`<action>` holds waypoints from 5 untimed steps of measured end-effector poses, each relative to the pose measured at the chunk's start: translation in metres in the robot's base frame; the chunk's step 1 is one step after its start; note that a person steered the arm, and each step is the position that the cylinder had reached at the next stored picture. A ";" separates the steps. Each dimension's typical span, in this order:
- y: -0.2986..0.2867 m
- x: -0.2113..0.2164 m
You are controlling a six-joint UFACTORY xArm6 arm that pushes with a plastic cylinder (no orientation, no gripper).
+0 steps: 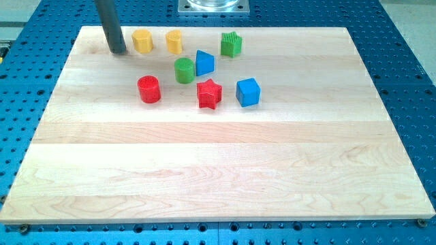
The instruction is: Nudge the hexagon to the right
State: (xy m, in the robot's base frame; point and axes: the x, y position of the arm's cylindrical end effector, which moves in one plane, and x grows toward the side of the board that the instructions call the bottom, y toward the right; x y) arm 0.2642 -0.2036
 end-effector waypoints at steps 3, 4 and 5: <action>-0.010 0.002; -0.010 0.002; -0.017 0.005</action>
State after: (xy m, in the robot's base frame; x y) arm 0.2688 -0.2205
